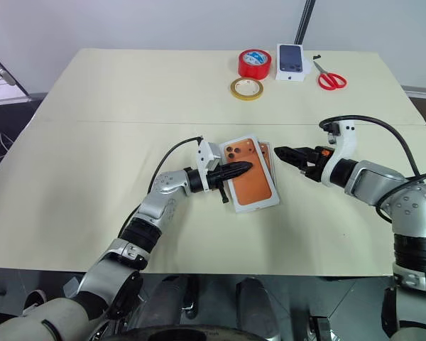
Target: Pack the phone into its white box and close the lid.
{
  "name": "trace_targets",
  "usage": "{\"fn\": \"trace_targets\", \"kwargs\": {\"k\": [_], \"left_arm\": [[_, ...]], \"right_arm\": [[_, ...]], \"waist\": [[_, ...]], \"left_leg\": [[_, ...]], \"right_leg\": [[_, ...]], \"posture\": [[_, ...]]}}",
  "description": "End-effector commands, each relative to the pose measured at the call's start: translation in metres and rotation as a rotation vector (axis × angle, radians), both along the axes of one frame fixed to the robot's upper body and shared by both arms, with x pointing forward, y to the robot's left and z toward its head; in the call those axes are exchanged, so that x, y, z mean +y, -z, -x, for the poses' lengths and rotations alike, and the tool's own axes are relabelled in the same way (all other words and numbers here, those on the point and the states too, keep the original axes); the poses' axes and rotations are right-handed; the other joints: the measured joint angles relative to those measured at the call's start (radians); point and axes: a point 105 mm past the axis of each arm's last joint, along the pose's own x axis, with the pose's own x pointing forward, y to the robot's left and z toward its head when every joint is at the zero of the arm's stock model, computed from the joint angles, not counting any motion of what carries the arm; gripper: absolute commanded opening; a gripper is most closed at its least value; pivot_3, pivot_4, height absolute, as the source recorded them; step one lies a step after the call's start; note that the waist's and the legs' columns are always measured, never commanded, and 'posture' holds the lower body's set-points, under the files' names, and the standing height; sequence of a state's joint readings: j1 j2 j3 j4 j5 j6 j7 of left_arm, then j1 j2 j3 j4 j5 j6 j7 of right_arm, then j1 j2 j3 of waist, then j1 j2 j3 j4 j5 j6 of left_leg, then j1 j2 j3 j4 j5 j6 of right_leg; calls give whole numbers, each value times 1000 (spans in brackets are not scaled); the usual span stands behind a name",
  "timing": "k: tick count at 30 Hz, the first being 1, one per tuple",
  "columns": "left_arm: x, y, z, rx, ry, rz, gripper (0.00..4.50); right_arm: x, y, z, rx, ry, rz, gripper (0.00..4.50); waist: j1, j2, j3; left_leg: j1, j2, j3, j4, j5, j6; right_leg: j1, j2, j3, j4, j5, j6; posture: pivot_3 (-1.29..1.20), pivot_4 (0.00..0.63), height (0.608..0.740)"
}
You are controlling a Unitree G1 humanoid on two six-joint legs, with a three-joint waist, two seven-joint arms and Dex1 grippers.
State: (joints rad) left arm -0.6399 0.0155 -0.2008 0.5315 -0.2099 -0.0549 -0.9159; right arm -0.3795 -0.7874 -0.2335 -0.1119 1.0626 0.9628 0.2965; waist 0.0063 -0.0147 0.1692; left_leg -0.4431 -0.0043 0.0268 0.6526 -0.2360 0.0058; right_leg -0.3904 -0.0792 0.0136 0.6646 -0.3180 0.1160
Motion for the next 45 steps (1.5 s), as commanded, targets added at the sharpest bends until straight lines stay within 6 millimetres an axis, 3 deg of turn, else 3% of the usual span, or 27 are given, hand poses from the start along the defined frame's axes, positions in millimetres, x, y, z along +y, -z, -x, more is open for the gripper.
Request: {"fn": "trace_targets", "kwargs": {"k": [1,2,6,8,12,15,21,31,45], "left_arm": [[14,-14,-4,-54,-16,2,0],[18,-15,-4,-50,-21,2,0],[44,-17,6,-57,-22,-49,0],[53,-17,15,-37,-7,-67,0],[64,-4,19,-26,-41,-150,0],[69,9,6,-77,-138,-204,0],[47,27,3,-51,-147,-196,0],[12,7,-15,-89,-137,-132,0],[-2,4,-20,-79,-122,-118,0]], "right_arm": [[7,-8,-2,-120,8,60,3430],[7,-6,-3,-134,16,81,3162],[11,7,-8,-254,9,333,1127],[15,13,-9,-276,-17,370,31],[14,25,-10,-310,-59,510,31],[15,32,-7,-291,-98,490,31],[12,36,-7,-286,-88,493,31],[16,35,-7,-305,-90,541,31],[2,43,-20,-295,-10,642,31]], "waist": [[1,0,0],[1,0,0],[3,0,0],[2,0,0],[7,0,0],[8,0,0],[7,0,0],[7,0,0],[7,0,0]], "left_leg": [[0,0,0,0,0,0],[0,0,0,0,0,0],[0,0,0,0,0,0],[0,0,0,0,0,0],[0,0,0,1,1,-1],[0,-1,-1,1,0,-1],[0,-1,-1,1,0,-1],[1,-1,-1,2,0,-1],[0,-1,-1,2,1,-1]], "right_leg": [[0,0,0,0,0,0],[0,0,0,0,0,0],[0,0,0,0,0,0],[0,0,0,0,0,0],[1,0,0,0,0,0],[2,-1,-1,0,0,0],[1,-1,-1,0,0,0],[1,0,-1,1,0,0],[1,0,-1,1,0,0]], "posture": [[0,150,728],[0,150,728],[0,150,728],[0,150,728],[0,150,728],[0,150,728],[0,150,728],[0,150,728],[0,150,728]]}}
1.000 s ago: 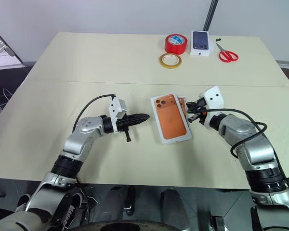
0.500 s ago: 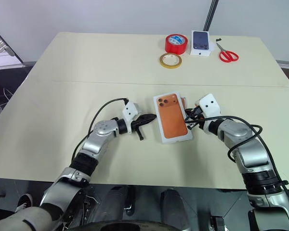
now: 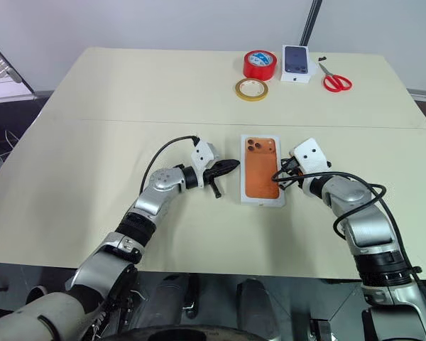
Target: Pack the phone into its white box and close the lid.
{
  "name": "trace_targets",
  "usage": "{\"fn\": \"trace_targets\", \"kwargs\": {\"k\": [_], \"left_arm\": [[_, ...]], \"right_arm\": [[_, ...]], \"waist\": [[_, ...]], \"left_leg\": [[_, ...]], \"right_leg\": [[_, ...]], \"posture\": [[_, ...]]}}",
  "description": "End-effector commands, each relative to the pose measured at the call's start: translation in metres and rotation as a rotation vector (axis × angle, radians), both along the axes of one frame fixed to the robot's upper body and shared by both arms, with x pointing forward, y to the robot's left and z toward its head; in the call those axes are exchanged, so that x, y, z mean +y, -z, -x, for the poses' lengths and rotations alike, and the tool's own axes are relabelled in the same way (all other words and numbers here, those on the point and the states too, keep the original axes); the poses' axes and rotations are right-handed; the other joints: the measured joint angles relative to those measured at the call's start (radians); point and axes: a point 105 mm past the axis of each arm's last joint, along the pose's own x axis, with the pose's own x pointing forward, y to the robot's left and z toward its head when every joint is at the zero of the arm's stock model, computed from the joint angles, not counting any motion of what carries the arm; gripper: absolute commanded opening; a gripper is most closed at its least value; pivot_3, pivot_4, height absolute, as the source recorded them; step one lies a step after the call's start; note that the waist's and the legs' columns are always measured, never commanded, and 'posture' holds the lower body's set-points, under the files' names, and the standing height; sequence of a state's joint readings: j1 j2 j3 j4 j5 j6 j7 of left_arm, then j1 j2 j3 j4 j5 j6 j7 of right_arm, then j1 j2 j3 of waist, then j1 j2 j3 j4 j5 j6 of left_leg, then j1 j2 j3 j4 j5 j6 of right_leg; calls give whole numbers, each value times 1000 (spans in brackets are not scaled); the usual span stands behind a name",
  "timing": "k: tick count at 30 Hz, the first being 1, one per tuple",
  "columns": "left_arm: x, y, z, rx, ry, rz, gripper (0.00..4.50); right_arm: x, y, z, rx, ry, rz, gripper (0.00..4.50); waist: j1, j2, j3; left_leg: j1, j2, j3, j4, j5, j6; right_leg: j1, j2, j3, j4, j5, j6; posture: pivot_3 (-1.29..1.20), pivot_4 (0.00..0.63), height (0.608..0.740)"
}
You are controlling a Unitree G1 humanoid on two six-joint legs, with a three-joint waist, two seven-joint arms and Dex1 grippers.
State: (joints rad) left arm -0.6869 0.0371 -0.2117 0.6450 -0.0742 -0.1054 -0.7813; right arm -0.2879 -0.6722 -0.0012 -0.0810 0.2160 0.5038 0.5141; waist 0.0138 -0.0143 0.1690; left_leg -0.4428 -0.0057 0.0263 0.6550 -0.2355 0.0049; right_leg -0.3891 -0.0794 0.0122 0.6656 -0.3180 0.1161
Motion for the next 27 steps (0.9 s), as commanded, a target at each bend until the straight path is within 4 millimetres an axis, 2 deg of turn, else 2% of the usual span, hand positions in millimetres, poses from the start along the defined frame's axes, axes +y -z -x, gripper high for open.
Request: {"fn": "trace_targets", "kwargs": {"k": [1,13,19,22,27], "left_arm": [[-12,-15,1,-37,26,39,0],[-6,-11,1,-28,3,28,0],[-5,-7,0,-5,-11,15,0],[-2,-11,-3,-12,-23,21,0],[-1,-51,-11,-56,-31,129,0]], "right_arm": [[0,-11,-7,-69,-1,39,31],[11,-11,-18,-98,-9,67,31],[1,-4,-24,-88,40,123,31],[-7,-8,-28,-102,85,124,31],[-6,-50,-30,-259,59,16,31]], "waist": [[0,0,0],[-2,0,0],[-2,0,0],[-1,0,0],[-1,0,0]], "left_leg": [[0,0,0,0,0,0],[0,0,0,0,0,0],[0,0,0,1,0,0],[0,0,0,1,0,-1],[0,0,0,1,1,-1]], "right_leg": [[0,0,0,0,0,0],[0,0,0,0,0,0],[0,0,0,1,0,0],[0,0,0,1,0,0],[-1,0,0,1,0,0]], "posture": [[0,150,728],[0,150,728],[0,150,728],[0,150,728],[0,150,728]]}}
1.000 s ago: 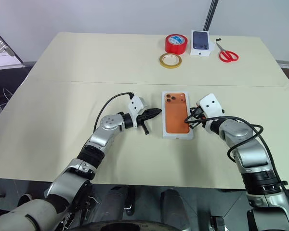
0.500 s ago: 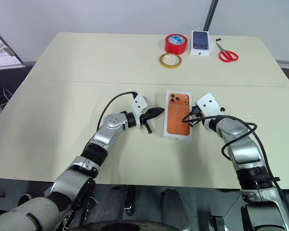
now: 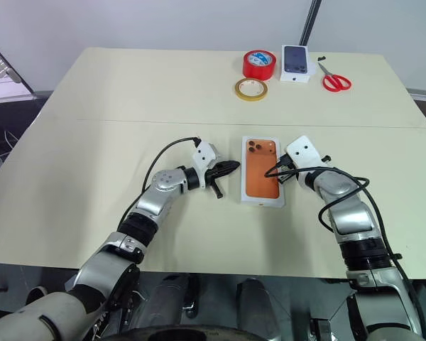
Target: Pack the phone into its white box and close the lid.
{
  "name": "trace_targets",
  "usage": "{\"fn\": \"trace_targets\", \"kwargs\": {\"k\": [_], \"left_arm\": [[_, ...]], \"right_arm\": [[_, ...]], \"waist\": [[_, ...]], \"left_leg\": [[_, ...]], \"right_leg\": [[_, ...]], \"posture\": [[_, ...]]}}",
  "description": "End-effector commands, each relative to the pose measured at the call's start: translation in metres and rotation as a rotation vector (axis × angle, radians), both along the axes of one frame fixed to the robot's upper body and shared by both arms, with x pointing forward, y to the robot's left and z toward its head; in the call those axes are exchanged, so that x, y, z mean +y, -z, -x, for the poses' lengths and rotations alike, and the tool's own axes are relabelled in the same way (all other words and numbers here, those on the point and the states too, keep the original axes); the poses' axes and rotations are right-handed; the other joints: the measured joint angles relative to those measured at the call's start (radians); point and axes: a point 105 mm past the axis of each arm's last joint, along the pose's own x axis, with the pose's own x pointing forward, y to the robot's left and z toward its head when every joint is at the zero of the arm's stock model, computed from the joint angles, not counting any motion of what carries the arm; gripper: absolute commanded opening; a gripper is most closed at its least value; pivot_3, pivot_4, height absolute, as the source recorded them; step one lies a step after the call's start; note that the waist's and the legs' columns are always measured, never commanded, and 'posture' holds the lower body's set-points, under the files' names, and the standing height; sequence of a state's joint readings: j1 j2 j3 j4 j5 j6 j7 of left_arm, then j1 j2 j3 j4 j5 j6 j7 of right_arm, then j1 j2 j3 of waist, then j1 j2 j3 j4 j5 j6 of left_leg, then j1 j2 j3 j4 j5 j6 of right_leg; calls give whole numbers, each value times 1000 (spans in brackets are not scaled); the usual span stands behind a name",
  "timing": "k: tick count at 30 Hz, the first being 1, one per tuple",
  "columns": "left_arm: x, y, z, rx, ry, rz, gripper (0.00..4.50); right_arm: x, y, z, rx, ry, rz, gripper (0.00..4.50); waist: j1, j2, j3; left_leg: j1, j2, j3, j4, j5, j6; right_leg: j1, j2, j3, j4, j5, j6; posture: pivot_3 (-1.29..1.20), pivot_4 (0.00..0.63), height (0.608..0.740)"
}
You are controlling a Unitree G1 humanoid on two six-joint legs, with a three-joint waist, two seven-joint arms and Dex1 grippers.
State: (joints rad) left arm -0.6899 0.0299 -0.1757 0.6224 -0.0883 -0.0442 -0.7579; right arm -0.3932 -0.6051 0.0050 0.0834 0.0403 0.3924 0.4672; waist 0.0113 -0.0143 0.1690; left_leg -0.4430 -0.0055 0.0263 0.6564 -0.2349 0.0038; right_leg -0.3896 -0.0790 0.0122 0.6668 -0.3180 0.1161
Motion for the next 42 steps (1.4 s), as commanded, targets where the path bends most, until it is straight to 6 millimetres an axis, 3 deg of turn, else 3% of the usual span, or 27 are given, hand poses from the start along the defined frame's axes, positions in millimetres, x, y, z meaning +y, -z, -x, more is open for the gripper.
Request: {"fn": "trace_targets", "kwargs": {"k": [1,3,6,9,12,14,18,19,22,26,28,29,32,34,37,42], "left_arm": [[-8,-54,-5,-109,18,113,0],[-13,-65,-5,-113,29,151,0],[-25,-64,-5,-75,46,168,0],[-39,-30,-3,-48,64,28,0],[-40,7,-3,27,55,-115,0],[-37,28,-1,96,58,-186,0],[-38,35,14,147,159,-179,0],[-36,27,15,202,172,-97,257],[-30,6,18,136,216,-35,1299],[-1,-31,16,75,192,66,3291],[24,-40,13,6,124,26,4305],[38,-43,12,-6,91,11,4500],[69,-51,20,-18,60,-15,4500],[76,-53,25,-15,61,-21,4500],[139,-46,37,17,-48,-57,4500],[177,-35,52,77,-130,-103,4500]], "right_arm": [[6,-51,-3,-182,-57,-109,31],[13,-56,0,-187,-105,-153,31],[24,-45,8,-125,-181,-169,31],[25,-9,14,24,-170,-139,31],[23,34,29,189,-157,-56,31],[24,45,37,234,-165,-51,31],[30,44,42,245,-177,-78,31],[35,35,43,256,-191,-190,5],[39,3,36,164,-223,-350,902],[41,-26,40,71,-331,-371,2875],[40,-33,48,51,-398,-345,3891],[38,-36,51,41,-420,-337,4390],[36,-37,65,48,-492,-281,4451],[34,-36,68,54,-508,-259,4451],[9,-40,76,7,-487,-198,4451],[-8,-35,83,47,-487,-189,4451]], "waist": [[1,0,0],[2,0,0],[3,0,0],[2,0,0],[0,1,-1],[2,-3,-6],[1,-3,-11],[0,-3,-12],[-4,-3,-12],[-8,-1,-11],[-9,0,-11],[-9,0,-11],[-8,0,-11],[-4,0,-11],[-4,0,-11],[-3,0,-10]], "left_leg": [[0,0,0,0,0,0],[0,0,0,1,0,0],[0,0,0,3,0,0],[0,0,0,4,-1,1],[0,0,0,4,-1,1],[1,0,-1,5,-1,1],[14,1,-3,4,-4,5],[18,1,-3,3,-5,6],[21,1,-3,1,-5,6],[15,1,-1,-1,-5,6],[15,1,-1,-1,-4,5],[15,1,0,-2,-4,5],[16,1,0,-3,-4,5],[16,1,0,-3,-4,5],[16,0,0,-3,-4,5],[17,0,0,-6,-4,4]], "right_leg": [[0,0,0,0,0,0],[1,0,0,0,0,0],[2,0,0,0,0,0],[3,0,-1,0,0,0],[2,1,0,0,0,0],[3,1,-1,0,0,0],[20,1,-3,-5,-1,1],[25,1,-3,-7,-1,1],[28,-1,-3,-8,-1,1],[19,-2,0,-6,-1,1],[17,-2,1,-5,-1,1],[17,-2,1,-5,-1,1],[17,-3,1,-5,-1,1],[18,-3,2,-6,-1,1],[18,-5,2,-6,-1,1],[18,-6,2,-6,-1,0]], "posture": [[0,150,728],[0,150,728],[0,150,728],[0,150,728],[0,150,728],[0,150,728],[0,150,728],[0,150,728],[0,150,728],[0,150,728],[0,150,728],[0,150,728],[0,150,728],[0,150,728],[0,150,728],[0,150,728]]}}
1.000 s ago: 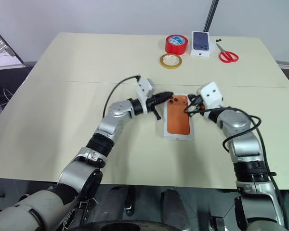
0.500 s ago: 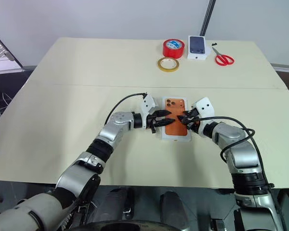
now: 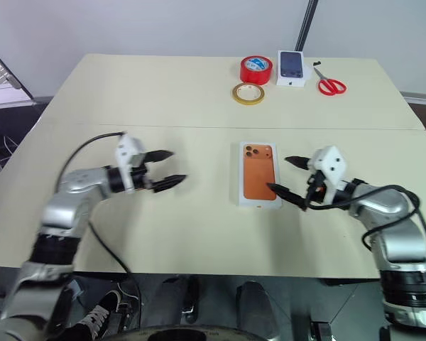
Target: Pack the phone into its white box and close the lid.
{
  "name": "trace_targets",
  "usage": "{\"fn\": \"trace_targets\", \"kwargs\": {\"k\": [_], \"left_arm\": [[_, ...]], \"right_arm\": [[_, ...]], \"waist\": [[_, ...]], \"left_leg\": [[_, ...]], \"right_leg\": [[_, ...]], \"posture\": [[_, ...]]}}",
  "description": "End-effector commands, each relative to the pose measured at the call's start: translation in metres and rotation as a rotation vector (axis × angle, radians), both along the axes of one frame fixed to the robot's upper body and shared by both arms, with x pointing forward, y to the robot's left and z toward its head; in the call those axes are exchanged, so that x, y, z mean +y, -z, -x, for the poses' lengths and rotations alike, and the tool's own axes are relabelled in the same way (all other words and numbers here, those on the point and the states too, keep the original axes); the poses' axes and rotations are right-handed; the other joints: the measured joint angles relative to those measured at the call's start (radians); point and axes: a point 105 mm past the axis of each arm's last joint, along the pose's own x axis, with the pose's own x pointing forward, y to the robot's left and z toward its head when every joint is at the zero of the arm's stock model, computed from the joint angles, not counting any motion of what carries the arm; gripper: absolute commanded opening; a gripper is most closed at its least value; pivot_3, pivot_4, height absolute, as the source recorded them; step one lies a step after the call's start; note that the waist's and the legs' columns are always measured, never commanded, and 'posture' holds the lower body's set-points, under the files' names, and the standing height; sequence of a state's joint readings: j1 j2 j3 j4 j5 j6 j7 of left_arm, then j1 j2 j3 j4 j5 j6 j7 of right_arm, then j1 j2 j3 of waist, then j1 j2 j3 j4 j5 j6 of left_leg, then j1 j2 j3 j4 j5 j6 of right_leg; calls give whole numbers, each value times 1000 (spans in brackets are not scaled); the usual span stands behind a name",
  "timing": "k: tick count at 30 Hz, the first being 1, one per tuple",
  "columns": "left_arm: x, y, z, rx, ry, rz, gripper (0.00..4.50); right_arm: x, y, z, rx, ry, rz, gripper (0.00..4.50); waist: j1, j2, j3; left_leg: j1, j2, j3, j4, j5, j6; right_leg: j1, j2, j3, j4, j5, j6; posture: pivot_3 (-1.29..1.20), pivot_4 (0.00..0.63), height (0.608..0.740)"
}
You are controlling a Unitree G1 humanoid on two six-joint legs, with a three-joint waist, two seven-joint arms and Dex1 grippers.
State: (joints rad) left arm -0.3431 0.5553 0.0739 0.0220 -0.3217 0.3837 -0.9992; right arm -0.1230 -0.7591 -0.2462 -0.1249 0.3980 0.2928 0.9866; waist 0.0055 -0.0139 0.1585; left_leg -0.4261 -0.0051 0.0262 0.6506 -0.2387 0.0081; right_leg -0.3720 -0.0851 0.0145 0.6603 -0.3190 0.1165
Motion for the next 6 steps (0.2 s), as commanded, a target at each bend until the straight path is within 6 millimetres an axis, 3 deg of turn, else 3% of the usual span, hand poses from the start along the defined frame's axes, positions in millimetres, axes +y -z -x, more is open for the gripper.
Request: {"fn": "trace_targets", "kwargs": {"k": [1,6], "left_arm": [[10,-12,10,-24,-15,10,4500],[17,-9,13,-27,-50,-9,4500]], "right_arm": [[-8,-7,5,-8,-32,3,4451],[-8,-4,-2,-17,-23,7,4451]], "waist": [[4,0,0],[6,0,0]], "left_leg": [[0,0,0,0,0,0],[0,-1,0,-1,0,0]], "right_leg": [[1,-1,0,-1,0,0],[0,-3,0,-2,0,0]], "posture": [[0,150,728],[0,150,728]]}}
